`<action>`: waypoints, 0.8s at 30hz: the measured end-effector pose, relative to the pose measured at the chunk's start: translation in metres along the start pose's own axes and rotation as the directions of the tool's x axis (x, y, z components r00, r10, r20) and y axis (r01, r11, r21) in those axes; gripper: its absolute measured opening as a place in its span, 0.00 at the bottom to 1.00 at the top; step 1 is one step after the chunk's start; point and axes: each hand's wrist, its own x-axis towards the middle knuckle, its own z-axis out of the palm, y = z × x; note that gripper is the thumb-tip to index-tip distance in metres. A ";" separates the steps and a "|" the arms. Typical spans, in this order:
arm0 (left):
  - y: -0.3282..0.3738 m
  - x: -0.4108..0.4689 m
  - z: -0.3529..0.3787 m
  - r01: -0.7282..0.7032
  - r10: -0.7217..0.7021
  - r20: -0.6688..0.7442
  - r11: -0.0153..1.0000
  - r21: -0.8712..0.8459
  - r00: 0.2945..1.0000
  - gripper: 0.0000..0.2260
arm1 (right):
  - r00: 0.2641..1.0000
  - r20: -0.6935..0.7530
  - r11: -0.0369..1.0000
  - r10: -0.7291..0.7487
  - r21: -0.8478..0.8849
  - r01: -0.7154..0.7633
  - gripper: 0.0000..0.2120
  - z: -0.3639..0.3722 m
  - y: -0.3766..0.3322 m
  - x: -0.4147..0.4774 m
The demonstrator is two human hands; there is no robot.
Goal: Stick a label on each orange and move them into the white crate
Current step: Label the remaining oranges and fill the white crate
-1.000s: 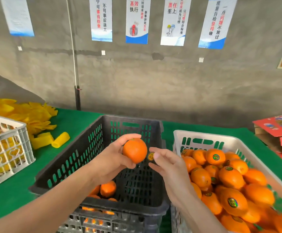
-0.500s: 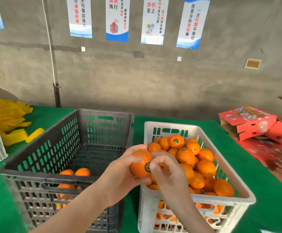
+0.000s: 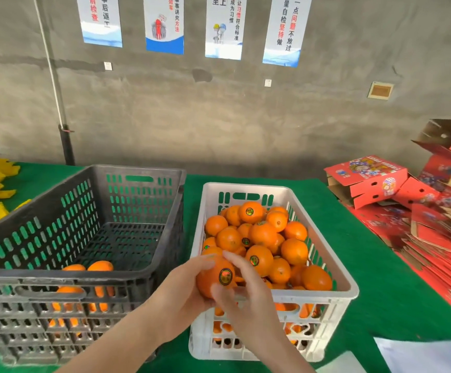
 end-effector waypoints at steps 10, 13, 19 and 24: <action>-0.019 0.081 -0.018 0.038 0.445 -0.021 -0.030 0.999 0.895 0.13 | 0.968 -0.241 0.882 0.071 -0.437 -0.174 0.30 -0.035 0.059 0.136; -0.023 0.086 -0.021 0.039 0.429 -0.021 -0.034 0.999 0.903 0.12 | 0.961 -0.215 0.696 0.174 -0.663 -0.275 0.27 -0.037 0.077 0.174; -0.025 0.087 -0.026 0.015 0.493 -0.006 -0.014 1.000 0.870 0.12 | 0.969 -0.134 0.602 0.209 -0.763 -0.235 0.24 -0.037 0.090 0.187; -0.022 0.080 -0.023 -0.086 0.593 0.016 0.090 0.992 0.805 0.09 | 0.952 -0.233 0.887 -0.199 -0.457 0.074 0.11 -0.028 0.040 0.127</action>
